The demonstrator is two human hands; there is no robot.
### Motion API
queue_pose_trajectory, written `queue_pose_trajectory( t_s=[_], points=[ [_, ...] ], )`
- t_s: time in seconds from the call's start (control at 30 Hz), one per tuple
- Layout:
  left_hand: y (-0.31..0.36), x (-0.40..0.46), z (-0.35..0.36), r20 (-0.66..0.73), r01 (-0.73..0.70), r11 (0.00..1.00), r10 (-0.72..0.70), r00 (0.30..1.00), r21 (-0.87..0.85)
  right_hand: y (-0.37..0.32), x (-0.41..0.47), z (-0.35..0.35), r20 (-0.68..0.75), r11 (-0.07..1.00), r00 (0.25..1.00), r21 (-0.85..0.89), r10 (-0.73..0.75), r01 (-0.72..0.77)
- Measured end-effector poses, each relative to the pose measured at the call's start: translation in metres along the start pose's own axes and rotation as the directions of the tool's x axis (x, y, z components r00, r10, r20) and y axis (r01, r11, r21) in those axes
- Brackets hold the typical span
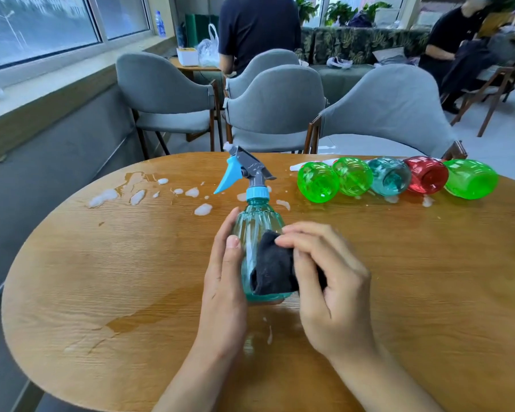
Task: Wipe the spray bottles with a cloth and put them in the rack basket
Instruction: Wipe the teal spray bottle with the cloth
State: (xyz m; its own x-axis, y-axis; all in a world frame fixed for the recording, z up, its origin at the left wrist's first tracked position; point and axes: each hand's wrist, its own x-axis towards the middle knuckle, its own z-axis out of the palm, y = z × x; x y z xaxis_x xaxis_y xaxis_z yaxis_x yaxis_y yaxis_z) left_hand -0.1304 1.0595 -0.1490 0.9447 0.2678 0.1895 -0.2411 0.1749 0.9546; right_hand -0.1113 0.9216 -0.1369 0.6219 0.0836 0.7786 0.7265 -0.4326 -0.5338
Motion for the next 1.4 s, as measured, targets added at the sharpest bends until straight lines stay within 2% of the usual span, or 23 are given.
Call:
queue_pose_trajectory(
  t_s=[0.1, 0.2, 0.3, 0.37, 0.43, 0.5, 0.57, 0.73, 0.83, 1.0, 1.1, 1.17, 1.23, 1.3, 1.4],
  points=[
    [0.004, 0.003, -0.002, -0.026, 0.018, 0.999, -0.019, 0.999, -0.047, 0.004, -0.006, -0.002, 0.184, 0.985, 0.977, -0.118, -0.104, 0.127],
    [0.007, 0.004, -0.004, -0.036, 0.037, 0.995, -0.040, 0.999, -0.090, 0.012, -0.004, -0.001, 0.241, 0.982, 0.964, -0.120, -0.114, 0.146],
    [0.007, 0.003, -0.004, -0.009, 0.038, 0.994, -0.039, 0.999, -0.101, 0.017, 0.002, -0.004, 0.138, 0.998, 0.990, 0.055, 0.035, -0.043],
    [0.005, 0.002, -0.004, 0.038, 0.039, 0.996, -0.036, 0.999, -0.082, 0.016, 0.010, -0.009, 0.042, 0.951, 0.975, 0.216, 0.220, -0.223],
    [0.004, -0.001, -0.003, 0.129, 0.052, 0.997, -0.045, 0.991, -0.055, 0.017, 0.020, -0.015, -0.032, 0.910, 0.950, 0.298, 0.311, -0.287],
    [0.003, -0.004, 0.000, 0.208, 0.036, 0.999, -0.033, 0.978, -0.012, 0.017, 0.030, -0.018, -0.030, 0.949, 0.969, 0.211, 0.246, -0.234],
    [0.002, -0.006, 0.002, 0.225, 0.010, 1.000, -0.014, 0.974, 0.017, 0.018, 0.032, -0.014, 0.043, 0.980, 0.987, 0.122, 0.153, -0.158],
    [-0.001, -0.005, 0.000, 0.156, -0.045, 0.997, 0.034, 0.987, 0.069, 0.018, 0.021, -0.008, 0.163, 0.998, 0.986, 0.066, -0.023, 0.012],
    [-0.002, 0.001, -0.005, 0.068, -0.041, 0.997, 0.036, 0.997, 0.069, 0.015, 0.010, -0.010, 0.212, 0.989, 0.966, 0.025, -0.148, 0.147],
    [0.007, 0.008, -0.016, 0.031, 0.014, 0.999, -0.013, 0.999, -0.048, 0.008, -0.009, -0.006, 0.318, 0.967, 0.914, 0.047, -0.252, 0.250],
    [0.010, 0.011, -0.018, 0.026, 0.052, 0.994, -0.049, 0.998, -0.096, 0.005, -0.014, -0.008, 0.323, 0.976, 0.934, 0.199, -0.151, 0.088],
    [0.012, 0.011, -0.018, 0.029, 0.095, 0.986, -0.092, 0.995, -0.139, 0.002, -0.010, -0.009, 0.204, 0.943, 0.978, 0.313, 0.047, -0.111],
    [0.012, 0.010, -0.015, 0.065, 0.134, 0.977, -0.125, 0.990, -0.166, 0.002, -0.002, -0.008, 0.060, 0.880, 0.967, 0.405, 0.247, -0.250],
    [0.010, 0.008, -0.011, 0.084, 0.140, 0.979, -0.129, 0.988, -0.146, 0.004, 0.003, -0.003, -0.013, 0.856, 0.940, 0.419, 0.340, -0.304],
    [0.009, 0.006, -0.009, 0.082, 0.150, 0.978, -0.139, 0.987, -0.143, 0.003, 0.000, 0.010, -0.006, 0.852, 0.929, 0.401, 0.369, -0.336]
  ],
)
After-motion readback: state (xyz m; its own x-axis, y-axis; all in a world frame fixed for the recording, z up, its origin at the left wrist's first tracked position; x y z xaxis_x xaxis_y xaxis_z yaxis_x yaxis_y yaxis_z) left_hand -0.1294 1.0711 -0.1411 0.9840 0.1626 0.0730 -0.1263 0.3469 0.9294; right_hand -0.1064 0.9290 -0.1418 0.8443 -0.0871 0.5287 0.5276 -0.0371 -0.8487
